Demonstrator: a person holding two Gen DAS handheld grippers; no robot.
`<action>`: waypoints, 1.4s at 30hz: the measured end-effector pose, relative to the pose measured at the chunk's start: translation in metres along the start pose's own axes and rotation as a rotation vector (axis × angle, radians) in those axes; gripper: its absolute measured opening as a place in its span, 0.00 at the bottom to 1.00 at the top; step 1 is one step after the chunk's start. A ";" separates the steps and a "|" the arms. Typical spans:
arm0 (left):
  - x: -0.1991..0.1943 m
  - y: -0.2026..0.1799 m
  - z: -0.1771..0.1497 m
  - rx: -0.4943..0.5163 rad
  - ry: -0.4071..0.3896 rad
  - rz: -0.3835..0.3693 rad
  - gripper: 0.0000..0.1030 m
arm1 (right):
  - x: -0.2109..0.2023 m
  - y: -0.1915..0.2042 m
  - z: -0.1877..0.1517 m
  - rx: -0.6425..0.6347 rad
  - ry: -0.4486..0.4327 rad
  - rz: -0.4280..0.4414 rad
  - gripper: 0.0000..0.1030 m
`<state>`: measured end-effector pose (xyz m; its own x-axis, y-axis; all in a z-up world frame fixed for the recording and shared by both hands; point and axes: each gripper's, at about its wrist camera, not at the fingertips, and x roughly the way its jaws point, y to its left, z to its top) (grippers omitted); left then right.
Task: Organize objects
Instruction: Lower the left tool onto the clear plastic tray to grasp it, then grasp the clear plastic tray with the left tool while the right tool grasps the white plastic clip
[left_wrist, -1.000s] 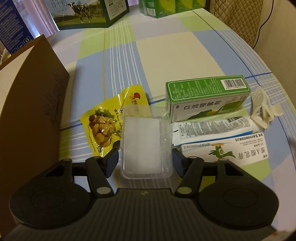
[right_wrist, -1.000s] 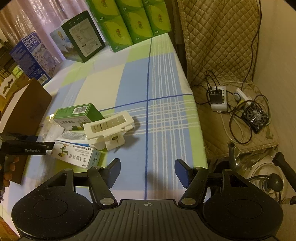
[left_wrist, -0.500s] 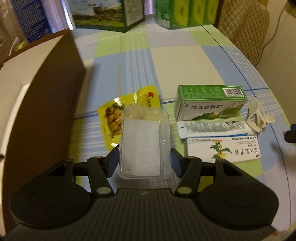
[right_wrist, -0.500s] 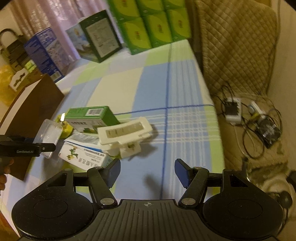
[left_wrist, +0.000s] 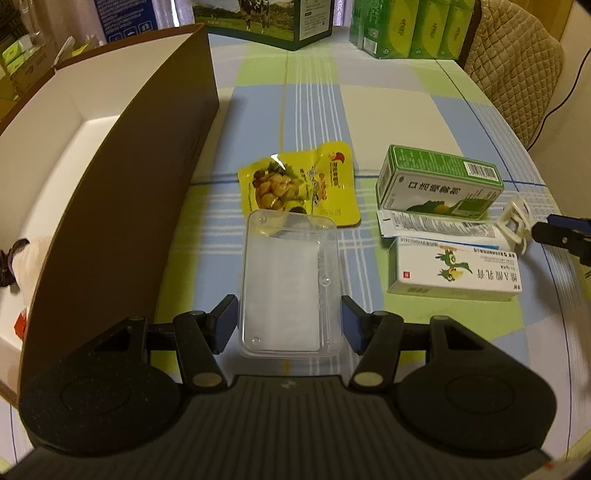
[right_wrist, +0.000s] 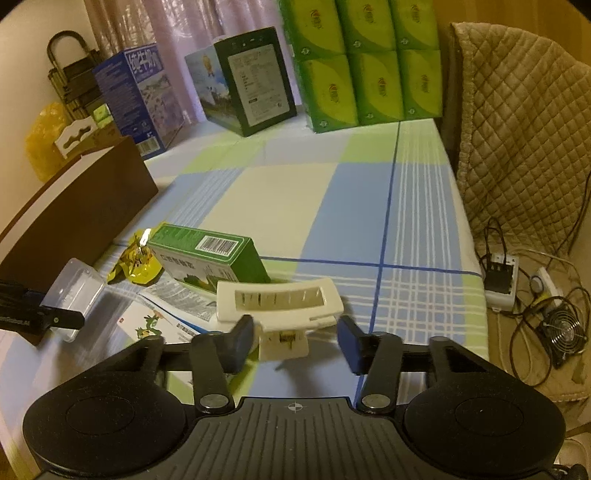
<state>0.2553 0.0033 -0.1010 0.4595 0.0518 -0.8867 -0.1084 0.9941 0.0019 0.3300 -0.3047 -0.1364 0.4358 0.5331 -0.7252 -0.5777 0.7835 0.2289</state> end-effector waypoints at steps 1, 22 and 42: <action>0.000 0.000 -0.001 -0.003 0.003 -0.001 0.54 | 0.001 0.000 -0.001 -0.004 0.007 0.002 0.40; -0.010 -0.007 -0.040 -0.004 0.056 -0.040 0.54 | -0.070 0.026 -0.052 -0.159 0.061 0.033 0.31; -0.019 -0.005 -0.063 -0.014 0.060 -0.044 0.54 | -0.052 0.044 -0.060 -0.056 0.140 -0.010 0.72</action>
<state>0.1914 -0.0089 -0.1134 0.4105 0.0018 -0.9118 -0.1021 0.9938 -0.0440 0.2407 -0.3171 -0.1276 0.3434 0.4730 -0.8114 -0.6133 0.7672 0.1877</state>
